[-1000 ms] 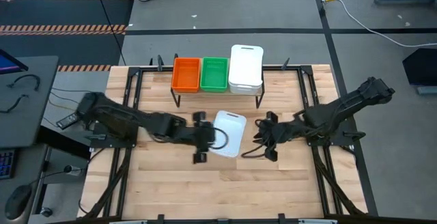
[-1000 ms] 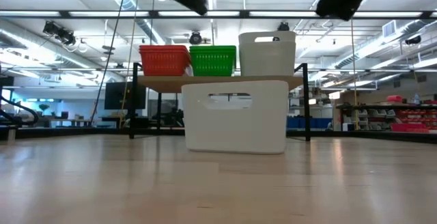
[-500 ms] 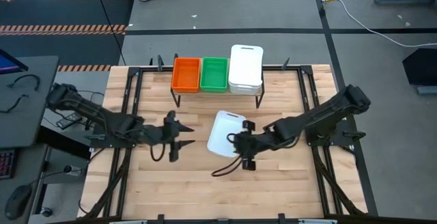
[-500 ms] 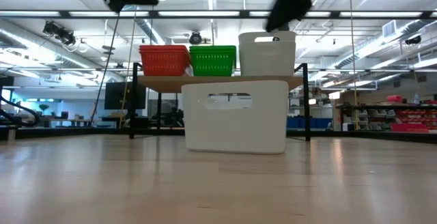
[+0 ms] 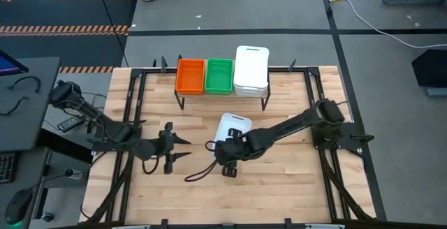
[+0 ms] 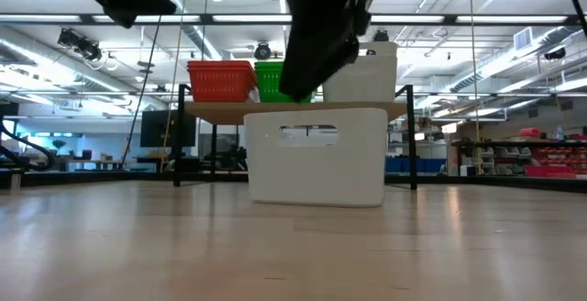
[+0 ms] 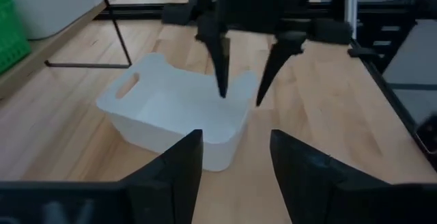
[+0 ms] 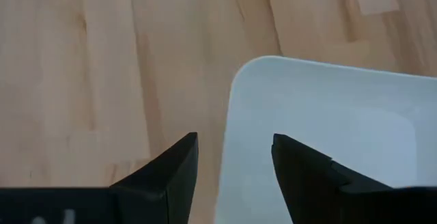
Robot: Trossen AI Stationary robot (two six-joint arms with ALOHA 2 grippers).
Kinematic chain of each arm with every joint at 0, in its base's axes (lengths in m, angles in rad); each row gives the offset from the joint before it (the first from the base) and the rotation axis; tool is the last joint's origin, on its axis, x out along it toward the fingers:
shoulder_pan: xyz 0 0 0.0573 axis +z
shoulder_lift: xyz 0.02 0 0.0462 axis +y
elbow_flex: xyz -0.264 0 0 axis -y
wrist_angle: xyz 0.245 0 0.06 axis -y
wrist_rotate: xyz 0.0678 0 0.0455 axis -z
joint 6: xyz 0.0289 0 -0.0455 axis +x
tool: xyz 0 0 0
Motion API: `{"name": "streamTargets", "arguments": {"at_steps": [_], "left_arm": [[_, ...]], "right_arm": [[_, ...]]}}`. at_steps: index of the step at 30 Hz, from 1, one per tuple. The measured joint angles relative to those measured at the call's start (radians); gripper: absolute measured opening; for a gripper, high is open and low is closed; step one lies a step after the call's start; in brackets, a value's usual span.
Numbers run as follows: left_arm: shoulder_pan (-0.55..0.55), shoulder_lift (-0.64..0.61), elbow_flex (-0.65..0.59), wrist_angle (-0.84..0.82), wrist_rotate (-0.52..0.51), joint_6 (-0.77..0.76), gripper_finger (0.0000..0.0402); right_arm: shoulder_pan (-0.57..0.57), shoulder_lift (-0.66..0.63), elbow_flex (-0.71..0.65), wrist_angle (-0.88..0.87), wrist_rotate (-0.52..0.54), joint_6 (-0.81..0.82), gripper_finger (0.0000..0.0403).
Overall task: Stack baskets on shelf by color
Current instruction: Stack the white bin on top of the stacked white bins on the shelf
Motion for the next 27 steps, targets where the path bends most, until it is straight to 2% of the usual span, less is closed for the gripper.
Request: {"name": "streamTargets", "arguments": {"at_steps": [6,14,19,24,27], "left_arm": [[-0.073,0.000,0.000,0.004,-0.035,-0.005,0.0176],[-0.127,0.000,0.000,0.017,-0.070,-0.007,0.0172],[-0.133,0.000,0.000,0.022,-0.070,-0.013,0.0172],[-0.132,0.001,0.000,0.022,-0.070,-0.013,0.0172],[-0.132,0.001,0.000,0.022,-0.070,-0.019,0.0172]], "right_arm": [[-0.004,0.102,0.103,-0.134,0.005,0.054,0.0186],[-0.004,0.139,0.114,-0.153,0.049,0.071,0.0182],[-0.004,0.136,0.114,-0.140,0.049,0.070,0.0153],[-0.003,0.136,0.114,-0.149,-0.019,0.051,0.0126],[-0.003,0.136,0.114,-0.152,-0.021,0.047,0.0099]]}}
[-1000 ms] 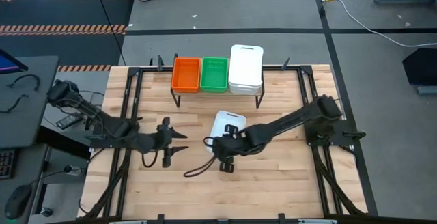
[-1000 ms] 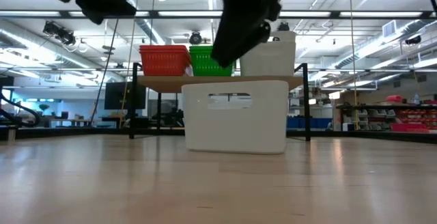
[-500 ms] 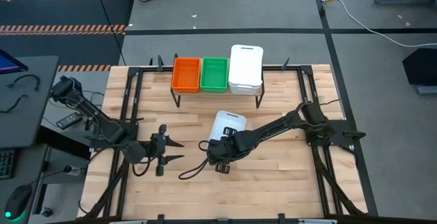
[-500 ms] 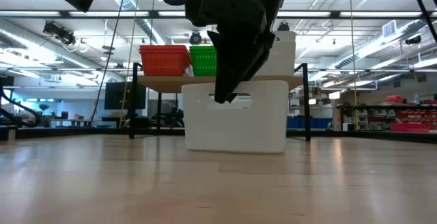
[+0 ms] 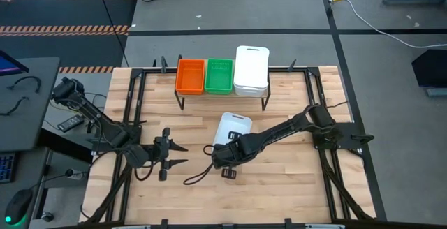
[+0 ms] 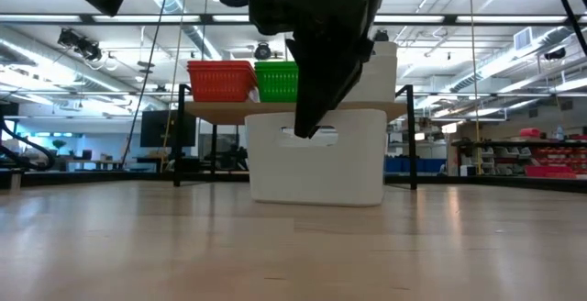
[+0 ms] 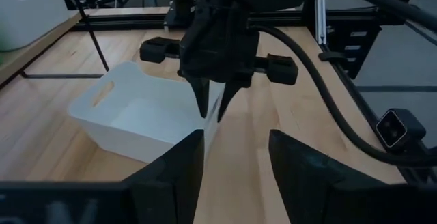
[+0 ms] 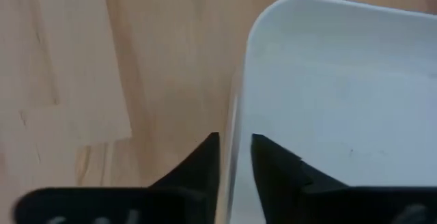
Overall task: Stack baskets on shelf by color
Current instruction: Stack the white bin on top of the stacked white bins on the shelf
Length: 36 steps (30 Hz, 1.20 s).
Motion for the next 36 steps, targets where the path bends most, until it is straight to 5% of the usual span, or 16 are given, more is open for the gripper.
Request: {"name": "streamTargets", "arguments": {"at_steps": [6,15,36], "left_arm": [[0.000,0.000,0.000,-0.006,0.000,-0.028,0.0172],[0.000,0.000,0.000,-0.007,0.000,-0.041,0.0172],[0.001,0.000,0.000,-0.008,0.000,-0.046,0.0172]], "right_arm": [[0.000,0.000,0.000,-0.005,-0.007,-0.016,0.0011],[0.011,-0.002,0.004,-0.015,-0.013,-0.091,0.0007],[0.113,-0.006,0.318,-0.175,0.045,-0.191,0.0003]]}}
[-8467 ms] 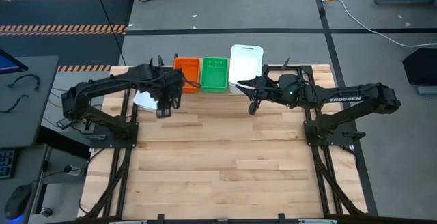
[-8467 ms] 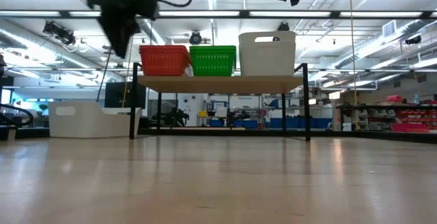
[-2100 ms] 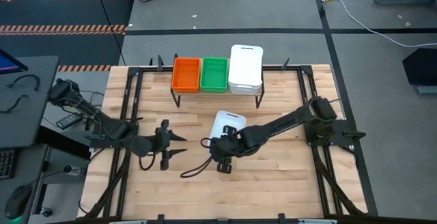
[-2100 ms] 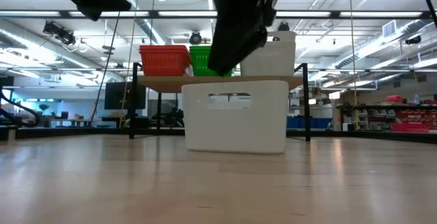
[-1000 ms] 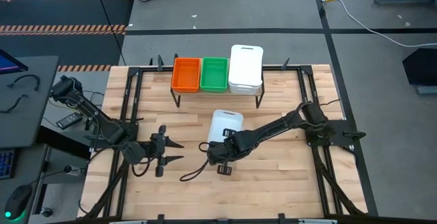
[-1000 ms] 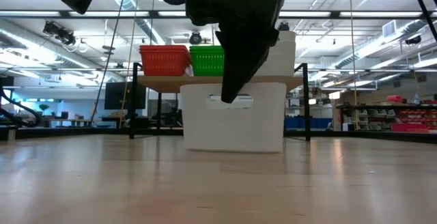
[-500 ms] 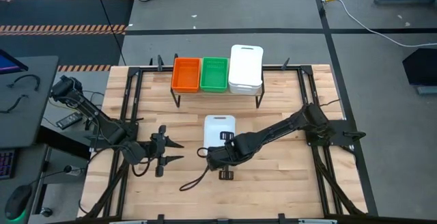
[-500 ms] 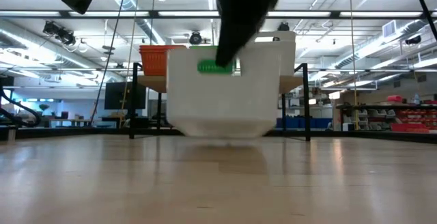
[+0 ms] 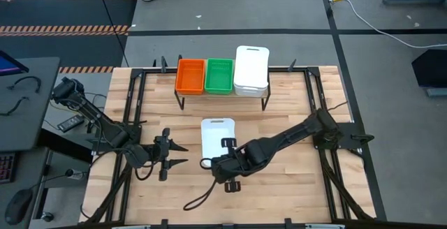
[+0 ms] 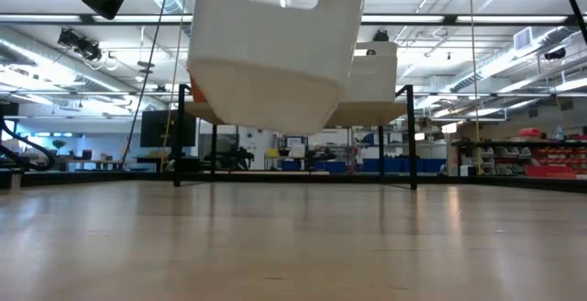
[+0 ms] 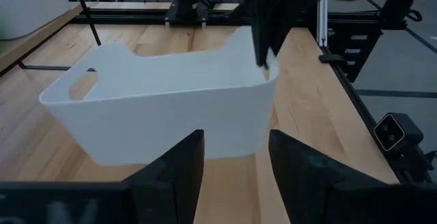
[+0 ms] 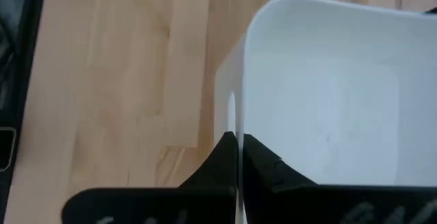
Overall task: Stack baskets on shelf by color
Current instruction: Stack the white bin on top of the stacked white bins on the shelf
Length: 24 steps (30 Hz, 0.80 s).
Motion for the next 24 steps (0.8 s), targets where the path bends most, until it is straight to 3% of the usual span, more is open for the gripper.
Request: {"name": "streamTargets", "arguments": {"at_steps": [6,16,24], "left_arm": [[0.000,0.000,0.000,-0.003,0.000,0.000,0.0172],[0.000,0.000,0.000,-0.008,0.000,0.000,0.0172],[0.000,0.000,0.000,-0.023,0.000,-0.001,0.0172]], "right_arm": [[0.019,0.000,0.100,-0.083,0.045,-0.027,0.0003],[0.039,0.000,0.339,-0.278,0.237,-0.125,0.0003],[-0.008,-0.092,0.321,-0.337,0.301,-0.197,0.0004]]}}
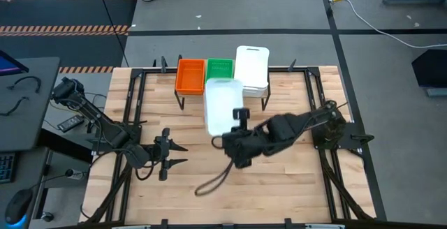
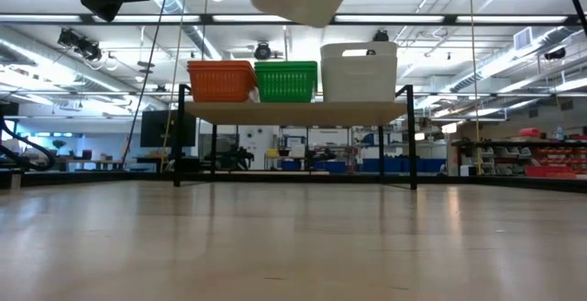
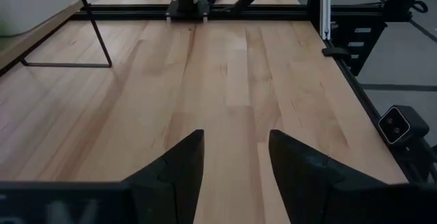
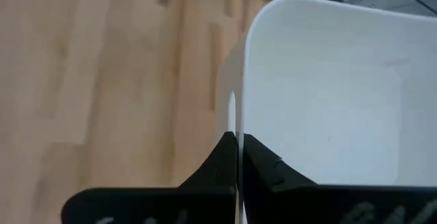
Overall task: Stack baskets on shelf by color
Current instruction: Stack the white bin on top of the stacked white bins on the shelf
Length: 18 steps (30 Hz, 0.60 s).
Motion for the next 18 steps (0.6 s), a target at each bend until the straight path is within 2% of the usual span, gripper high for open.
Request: {"name": "streamTargets", "arguments": {"at_steps": [8,18], "left_arm": [[0.000,0.000,0.000,0.000,0.004,0.000,0.0172],[0.000,0.000,0.000,-0.009,0.004,0.000,0.0172]], "right_arm": [[-0.097,-0.066,0.000,-0.064,0.017,-0.081,0.0004],[-0.271,-0.153,-0.001,-0.104,0.011,-0.179,0.0004]]}}
